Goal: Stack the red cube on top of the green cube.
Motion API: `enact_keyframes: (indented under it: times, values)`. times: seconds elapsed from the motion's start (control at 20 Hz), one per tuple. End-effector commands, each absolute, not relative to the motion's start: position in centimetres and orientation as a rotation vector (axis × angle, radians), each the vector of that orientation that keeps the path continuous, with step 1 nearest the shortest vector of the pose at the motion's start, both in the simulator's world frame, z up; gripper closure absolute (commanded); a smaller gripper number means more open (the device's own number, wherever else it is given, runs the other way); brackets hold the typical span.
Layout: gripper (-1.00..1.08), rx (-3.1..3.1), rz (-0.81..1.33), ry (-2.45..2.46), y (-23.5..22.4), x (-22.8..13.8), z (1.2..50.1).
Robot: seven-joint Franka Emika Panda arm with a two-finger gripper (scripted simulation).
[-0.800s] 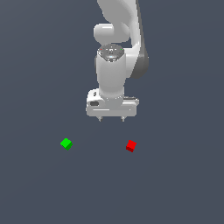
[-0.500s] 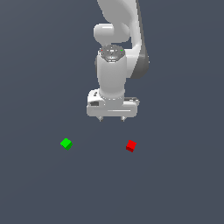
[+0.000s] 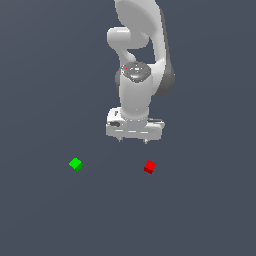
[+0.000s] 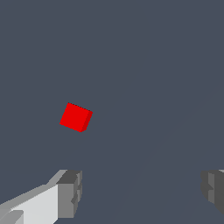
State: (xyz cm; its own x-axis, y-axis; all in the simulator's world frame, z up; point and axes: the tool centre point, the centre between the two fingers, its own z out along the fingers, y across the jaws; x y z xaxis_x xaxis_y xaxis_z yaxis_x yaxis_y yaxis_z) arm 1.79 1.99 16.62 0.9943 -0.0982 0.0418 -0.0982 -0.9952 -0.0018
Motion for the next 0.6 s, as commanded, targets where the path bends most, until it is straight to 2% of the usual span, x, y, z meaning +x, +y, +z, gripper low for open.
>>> enact_keyframes:
  times: [0.0,0.55]
  values:
    - [-0.92,3.133,0.059,-0.209,2.9,2.1,15.7]
    - [-0.92,3.094,0.023,-0.533,7.6,4.6,10.3]
